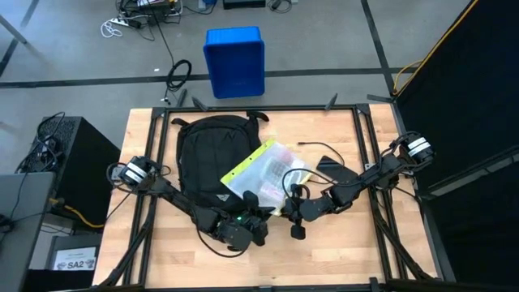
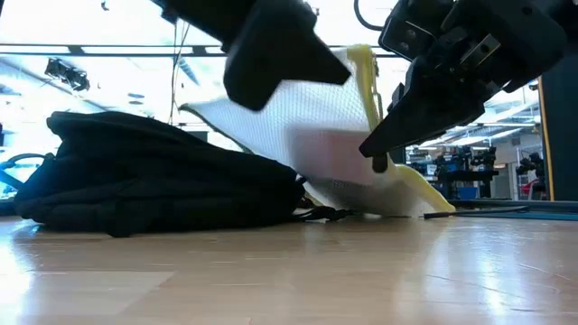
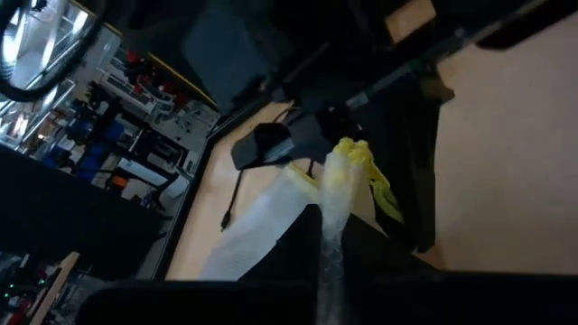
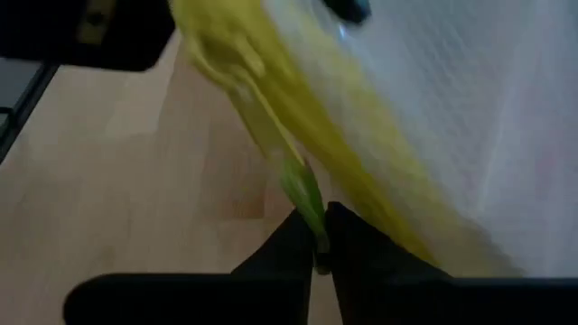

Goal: Unpack backpack
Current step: Open the white zip bag

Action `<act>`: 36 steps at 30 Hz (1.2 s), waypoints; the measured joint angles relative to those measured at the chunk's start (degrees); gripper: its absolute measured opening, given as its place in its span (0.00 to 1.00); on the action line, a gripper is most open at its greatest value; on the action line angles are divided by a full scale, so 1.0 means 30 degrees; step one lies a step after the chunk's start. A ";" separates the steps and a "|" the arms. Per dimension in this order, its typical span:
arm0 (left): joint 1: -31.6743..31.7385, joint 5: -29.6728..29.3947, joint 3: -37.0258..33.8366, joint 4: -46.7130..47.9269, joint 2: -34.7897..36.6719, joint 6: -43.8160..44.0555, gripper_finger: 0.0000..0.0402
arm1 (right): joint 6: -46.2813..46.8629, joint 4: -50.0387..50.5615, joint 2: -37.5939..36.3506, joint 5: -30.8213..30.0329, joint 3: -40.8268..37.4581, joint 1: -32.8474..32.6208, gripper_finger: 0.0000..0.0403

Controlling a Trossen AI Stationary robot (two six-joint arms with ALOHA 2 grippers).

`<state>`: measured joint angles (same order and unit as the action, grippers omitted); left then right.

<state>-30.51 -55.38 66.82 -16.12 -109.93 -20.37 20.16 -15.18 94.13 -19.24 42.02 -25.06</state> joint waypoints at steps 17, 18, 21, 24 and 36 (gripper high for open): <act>-0.2705 -0.1281 0.0010 0.8606 0.1947 0.6965 0.00 | -0.0226 0.1706 0.0000 -0.0834 0.0000 0.0022 0.00; -0.2880 -0.1412 0.0010 0.8972 0.2045 0.7173 0.00 | -0.0197 0.1828 0.0000 -0.0883 0.0000 0.0015 0.00; -0.3431 -0.2162 0.0010 1.0250 0.2545 0.8069 0.00 | 0.0206 0.2809 -0.0006 -0.0919 0.0000 0.0049 0.00; -0.4059 -0.3323 0.0017 1.2571 0.3241 0.9981 0.00 | 0.1152 0.4354 -0.0213 -0.1023 0.0007 0.0058 0.00; -0.5848 -0.4173 -0.0073 2.2323 0.4475 2.1449 0.00 | 0.5776 1.1384 -0.3069 -0.1253 0.0000 -0.0266 0.00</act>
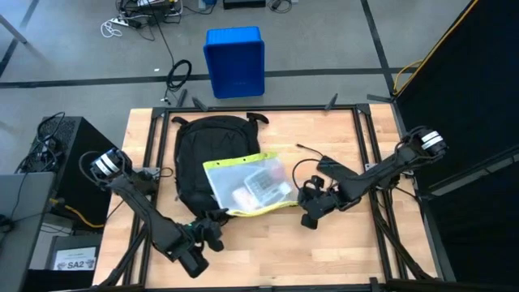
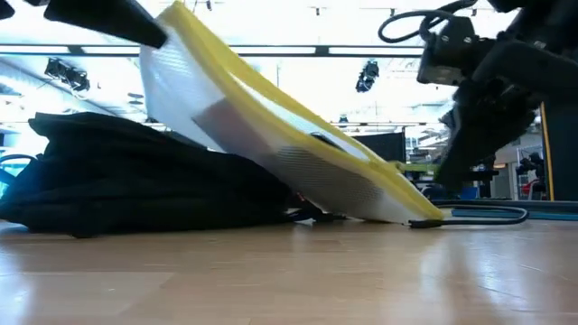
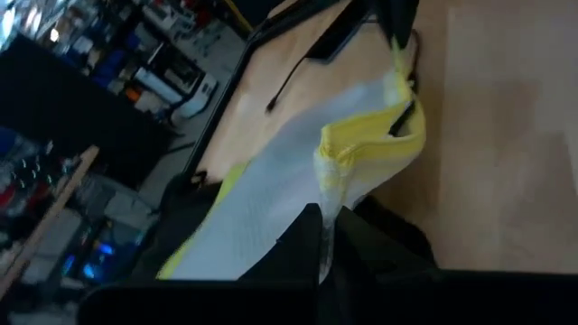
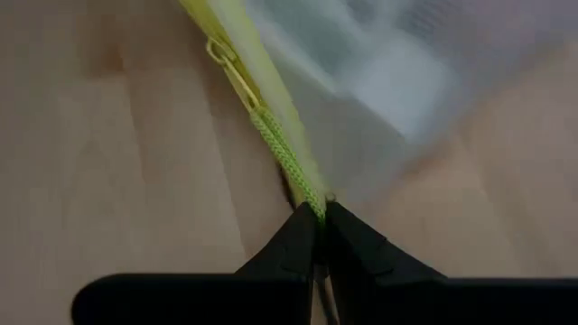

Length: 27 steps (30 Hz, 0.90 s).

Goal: Unpack backpack
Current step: Open the white zip bag

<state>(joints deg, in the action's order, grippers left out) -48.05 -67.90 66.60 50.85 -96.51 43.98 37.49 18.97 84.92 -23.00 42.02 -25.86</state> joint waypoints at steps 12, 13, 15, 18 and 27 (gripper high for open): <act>0.0025 0.2439 -0.1390 0.0547 -0.0007 0.4475 0.00 | 0.2070 0.3282 0.0045 0.0247 -0.0007 -0.0331 0.04; 0.0097 0.2685 -0.1461 0.0351 -0.0007 0.4478 0.00 | 0.1668 0.2984 0.0045 0.0323 -0.0007 -0.0409 0.06; 0.0211 0.3183 -0.1665 -0.0257 -0.0007 0.4457 0.00 | 0.1029 0.2564 0.0045 0.0547 -0.0007 -0.0637 0.10; 0.0423 0.4177 -0.2063 -0.1224 -0.0007 0.4366 0.00 | 0.0321 0.2093 0.0045 0.0570 -0.0007 -0.0977 0.17; 0.1347 0.7085 -0.3865 -0.6886 -0.0015 0.1891 0.00 | -0.2795 -0.0974 0.0053 0.0312 -0.0007 -0.1016 0.35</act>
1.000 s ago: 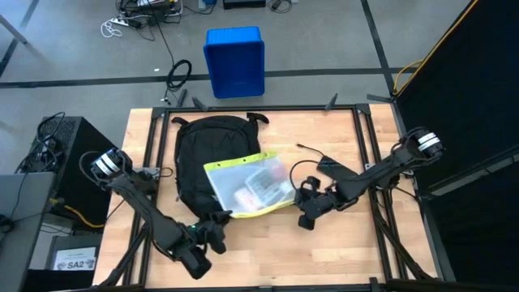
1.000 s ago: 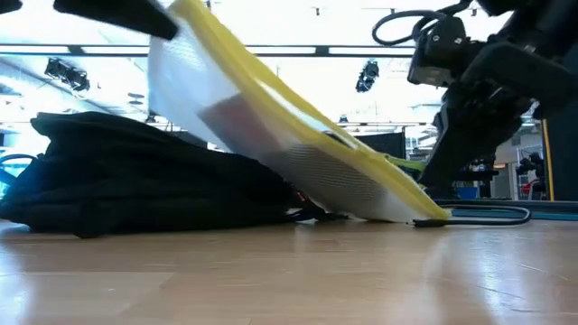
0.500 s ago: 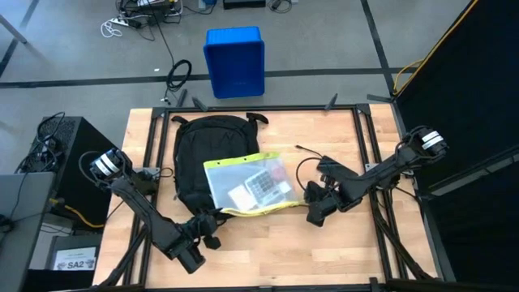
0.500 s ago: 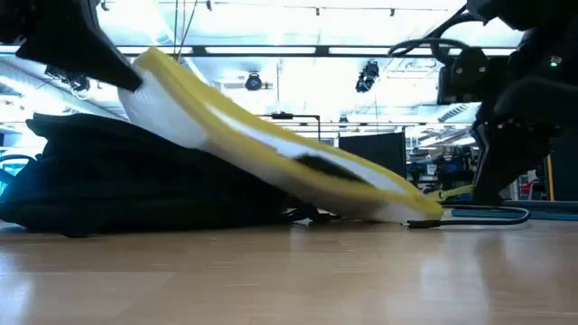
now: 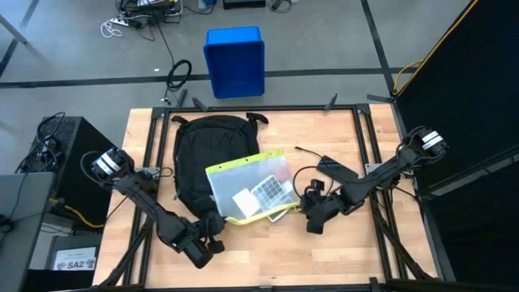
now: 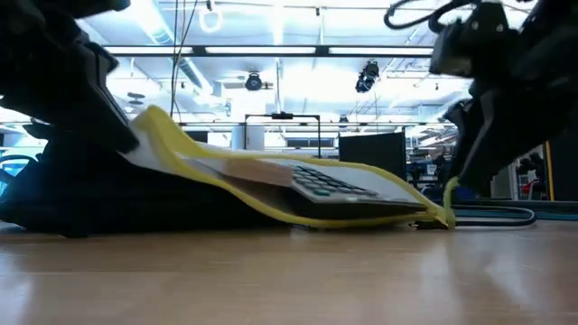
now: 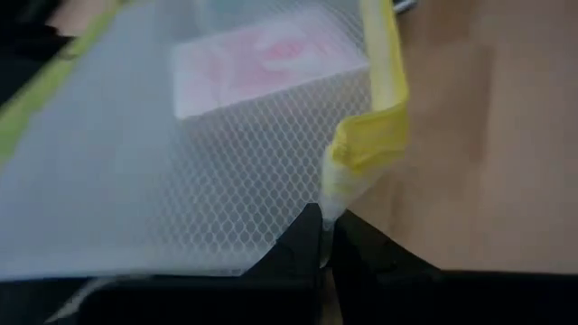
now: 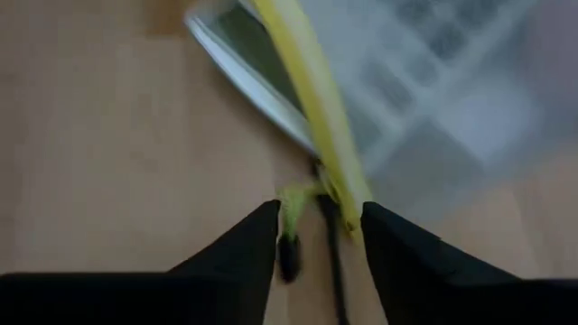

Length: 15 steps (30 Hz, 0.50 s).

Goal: Unpack backpack
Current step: Open the white zip bag, then remove the gray calculator from the white zip bag

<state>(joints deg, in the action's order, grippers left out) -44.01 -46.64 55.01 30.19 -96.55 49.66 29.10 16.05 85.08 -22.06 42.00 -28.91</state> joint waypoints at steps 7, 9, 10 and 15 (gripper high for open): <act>0.1144 0.1725 -0.0946 -0.4847 -0.0015 -0.3173 0.00 | -0.4154 -0.3457 0.0000 0.0006 0.0000 -0.0363 0.39; 0.1548 0.2752 -0.1400 -0.6656 -0.0015 -0.4314 0.00 | -0.4699 -0.3767 0.0000 0.0000 0.0000 -0.0572 0.39; 0.1715 0.3088 -0.1649 -0.7493 -0.0015 -0.4785 0.00 | -0.4815 -0.3822 0.0007 0.0014 0.0000 -0.0647 0.38; 0.2415 0.3899 -0.2642 -1.0432 -0.0015 -0.6136 0.00 | -0.4809 -0.3995 0.0107 -0.0003 0.0000 -0.0985 0.36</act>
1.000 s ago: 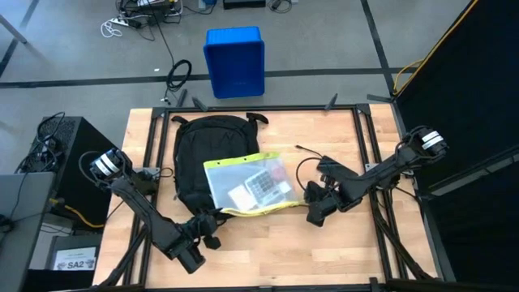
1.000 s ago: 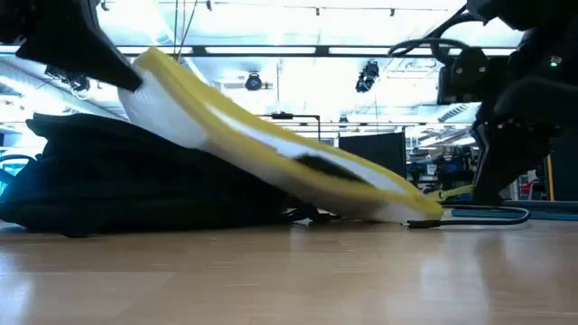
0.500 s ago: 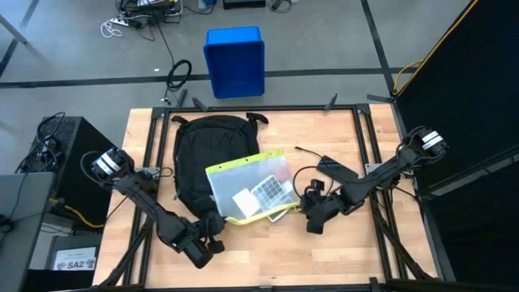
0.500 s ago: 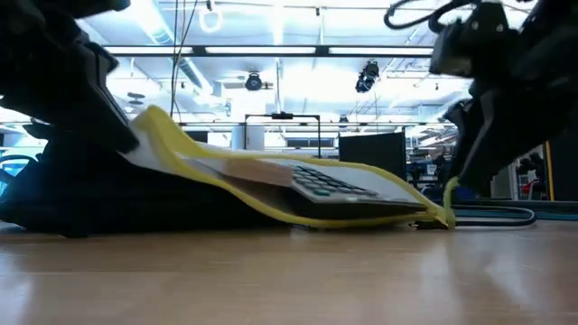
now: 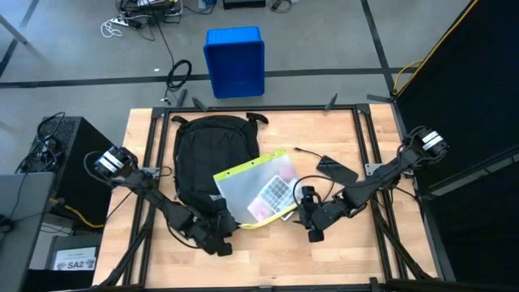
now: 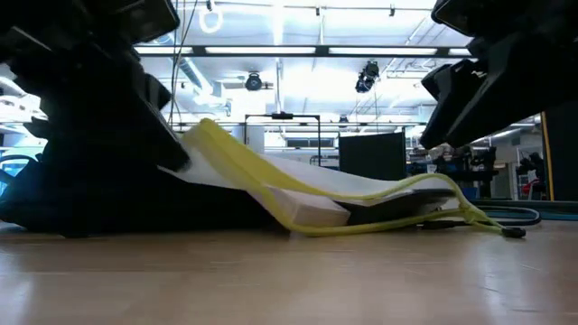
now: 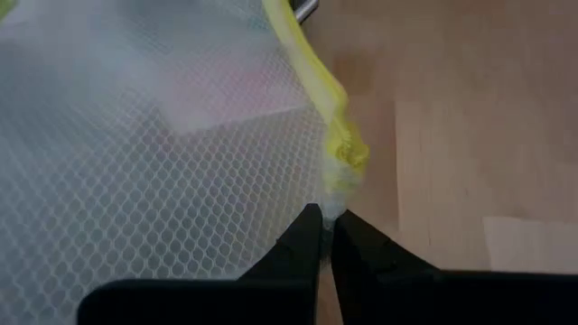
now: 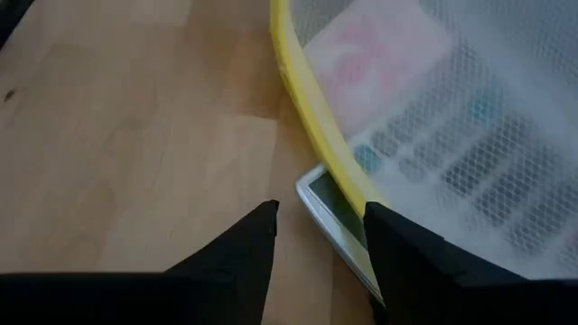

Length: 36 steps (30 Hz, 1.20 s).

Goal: Unpack backpack
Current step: Remove the gray calculator from the white zip bag

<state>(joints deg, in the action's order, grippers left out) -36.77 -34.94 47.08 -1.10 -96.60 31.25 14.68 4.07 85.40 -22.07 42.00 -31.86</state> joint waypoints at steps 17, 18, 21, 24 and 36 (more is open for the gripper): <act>0.1316 0.1572 -0.0624 -0.3560 -0.0015 -0.2334 0.00 | -0.2302 -0.0394 0.2749 -0.4384 0.0000 -0.1098 0.40; 0.1327 0.1559 -0.0829 -0.4314 -0.0015 -0.2623 0.00 | -0.2444 -0.0380 0.2749 -0.4582 0.0000 -0.1118 0.40; 0.1338 0.1430 -0.1908 -0.7454 -0.0015 -0.3886 0.00 | -0.2635 0.0034 0.2749 -0.4735 0.0000 -0.1127 0.40; 0.1446 0.1386 -0.3361 -1.0850 -0.0015 -0.4297 0.00 | -0.2543 0.0192 0.2749 -0.4740 0.0000 -0.1126 0.40; 0.1520 0.1241 -0.5680 -1.6178 -0.0022 -0.5224 0.00 | -0.2500 0.1938 0.2749 -0.5487 0.0000 0.0026 0.39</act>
<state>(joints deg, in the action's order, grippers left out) -32.21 -31.22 30.04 -49.64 -96.66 15.58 7.18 9.88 93.65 -38.54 42.00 -31.79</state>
